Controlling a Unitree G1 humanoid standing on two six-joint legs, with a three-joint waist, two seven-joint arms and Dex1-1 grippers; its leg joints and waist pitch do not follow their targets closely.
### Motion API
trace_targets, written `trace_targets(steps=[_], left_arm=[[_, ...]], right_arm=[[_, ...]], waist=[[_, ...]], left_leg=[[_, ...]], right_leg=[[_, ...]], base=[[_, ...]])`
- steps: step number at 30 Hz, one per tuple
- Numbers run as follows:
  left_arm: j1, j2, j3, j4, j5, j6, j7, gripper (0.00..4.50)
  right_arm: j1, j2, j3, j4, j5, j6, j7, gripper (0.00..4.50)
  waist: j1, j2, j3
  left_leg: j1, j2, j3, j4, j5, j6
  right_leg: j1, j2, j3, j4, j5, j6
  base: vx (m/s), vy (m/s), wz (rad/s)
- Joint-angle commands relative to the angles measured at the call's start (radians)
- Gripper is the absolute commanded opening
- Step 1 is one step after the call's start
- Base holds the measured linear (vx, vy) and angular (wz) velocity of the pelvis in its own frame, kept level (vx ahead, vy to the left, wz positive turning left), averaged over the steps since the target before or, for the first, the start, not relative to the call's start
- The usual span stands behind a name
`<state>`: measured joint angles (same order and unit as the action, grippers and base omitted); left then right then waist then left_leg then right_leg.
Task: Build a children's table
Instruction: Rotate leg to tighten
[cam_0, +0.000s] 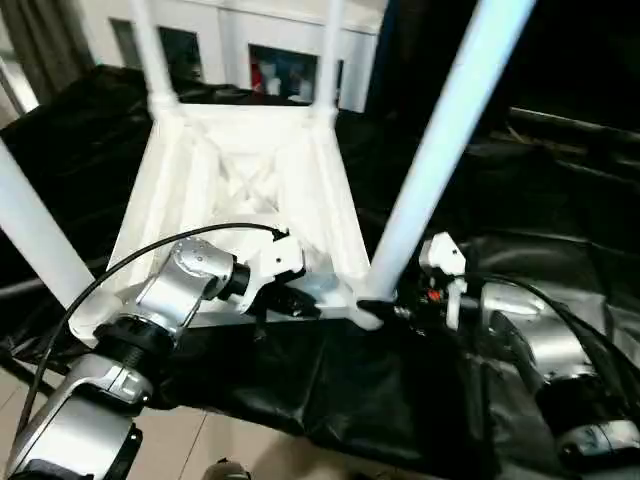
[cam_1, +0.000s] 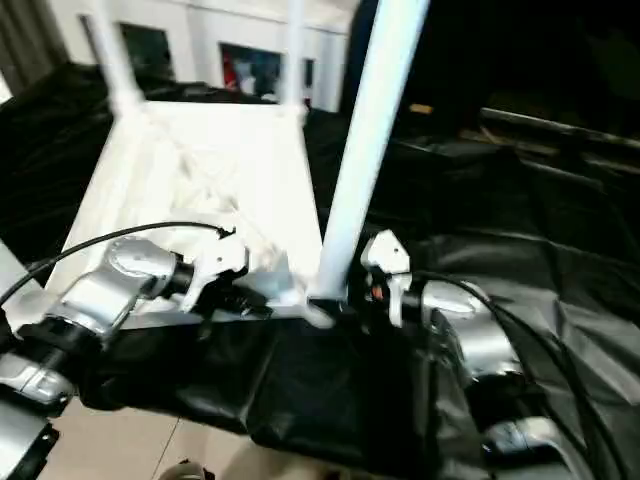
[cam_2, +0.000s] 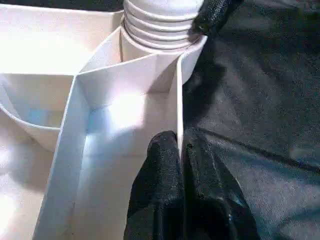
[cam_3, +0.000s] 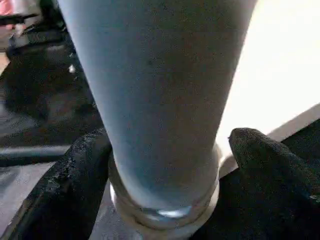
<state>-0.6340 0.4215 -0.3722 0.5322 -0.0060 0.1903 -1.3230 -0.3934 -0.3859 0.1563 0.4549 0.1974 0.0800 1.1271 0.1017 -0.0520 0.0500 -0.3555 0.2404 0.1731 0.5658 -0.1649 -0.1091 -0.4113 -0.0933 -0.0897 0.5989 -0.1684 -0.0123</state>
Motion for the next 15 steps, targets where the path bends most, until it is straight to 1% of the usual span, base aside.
trace_targets(steps=[1,2,4,5,6,7,8,10,11,13,15], left_arm=[[0.003,-0.002,-0.027,-0.006,-0.014,-0.002,-0.051,0.0],[0.003,-0.002,-0.027,-0.006,-0.014,-0.002,-0.051,0.0],[-0.004,-0.002,-0.02,0.003,-0.008,-0.004,-0.049,0.0],[-0.004,0.0,-0.021,-0.001,-0.01,0.0,-0.049,0.0],[-0.002,0.003,-0.022,-0.007,-0.012,0.003,-0.05,0.0],[-0.002,0.004,-0.022,-0.008,-0.013,0.004,-0.05,0.0],[-0.001,0.005,-0.021,-0.012,-0.014,0.006,-0.052,0.0],[0.001,0.004,-0.019,-0.015,-0.013,0.008,-0.052,0.0],[0.002,0.004,-0.018,-0.015,-0.012,0.009,-0.053,0.0],[0.002,0.004,-0.017,-0.015,-0.011,0.008,-0.053,0.0],[0.004,0.0,-0.012,-0.011,-0.011,0.008,-0.048,0.0]], right_arm=[[0.008,-0.028,0.015,-0.008,-0.028,-0.007,0.018,3.91],[0.008,-0.028,0.015,-0.008,-0.028,-0.007,0.018,3.91],[-0.002,-0.009,0.001,-0.001,-0.016,0.011,0.007,3.91],[-0.004,-0.006,-0.001,-0.006,-0.008,0.02,0.006,3.77],[-0.004,-0.004,-0.002,-0.012,0.001,0.028,0.007,3.77],[-0.004,-0.003,-0.003,-0.015,0.006,0.032,0.008,3.67],[-0.004,-0.002,-0.002,-0.021,0.012,0.04,0.01,3.67],[-0.001,0.0,-0.003,-0.029,0.02,0.049,0.014,3.41],[0.0,0.0,-0.003,-0.032,0.021,0.051,0.014,3.33],[0.004,0.0,0.0,-0.036,0.024,0.055,0.019,3.27],[0.023,0.003,0.005,-0.05,0.026,0.063,0.023,3.08]], waist=[[-0.002,0.002,-0.069],[-0.002,0.001,-0.068],[-0.002,0.0,-0.065],[-0.002,0.002,-0.064],[-0.001,0.001,-0.063],[0.0,0.002,-0.063],[-0.001,0.002,-0.063],[-0.001,0.002,-0.063],[-0.002,0.0,-0.064],[-0.002,0.002,-0.066],[-0.002,0.0,-0.067]], left_leg=[[0.005,-0.009,0.019,-0.053,-0.157,0.061],[0.005,-0.009,0.019,-0.053,-0.167,0.058],[0.005,-0.01,0.019,-0.055,-0.2,0.046],[0.006,-0.009,0.018,-0.057,-0.222,0.036],[0.008,-0.008,0.017,-0.058,-0.238,0.029],[0.011,-0.008,0.017,-0.058,-0.245,0.025],[0.011,-0.008,0.017,-0.058,-0.246,0.024],[0.009,-0.008,0.016,-0.059,-0.243,0.021],[0.006,-0.008,0.015,-0.058,-0.235,0.021],[0.006,-0.008,0.015,-0.058,-0.223,0.021],[0.004,-0.009,0.015,-0.056,-0.203,0.026]], right_leg=[[0.061,-0.035,0.044,-0.043,-0.053,-0.248],[0.061,-0.036,0.044,-0.046,-0.069,-0.244],[0.061,-0.038,0.045,-0.052,-0.135,-0.225],[0.06,-0.039,0.045,-0.057,-0.184,-0.211],[0.057,-0.04,0.045,-0.061,-0.217,-0.2],[0.055,-0.039,0.046,-0.063,-0.231,-0.196],[0.054,-0.039,0.046,-0.063,-0.232,-0.194],[0.056,-0.038,0.045,-0.062,-0.228,-0.192],[0.057,-0.037,0.045,-0.06,-0.219,-0.19],[0.058,-0.037,0.045,-0.057,-0.2,-0.193],[0.06,-0.037,0.045,-0.053,-0.165,-0.201]], base=[[0.0,0.0,0.0],[0.0,0.0,0.0],[0.0,0.0,0.0],[0.0,0.0,0.0],[0.0,0.0,0.0],[0.0,0.0,0.0],[0.0,0.0,0.0],[0.0,0.0,0.0],[0.0,0.0,0.0],[0.0,0.0,0.0],[0.0,0.0,0.0]])
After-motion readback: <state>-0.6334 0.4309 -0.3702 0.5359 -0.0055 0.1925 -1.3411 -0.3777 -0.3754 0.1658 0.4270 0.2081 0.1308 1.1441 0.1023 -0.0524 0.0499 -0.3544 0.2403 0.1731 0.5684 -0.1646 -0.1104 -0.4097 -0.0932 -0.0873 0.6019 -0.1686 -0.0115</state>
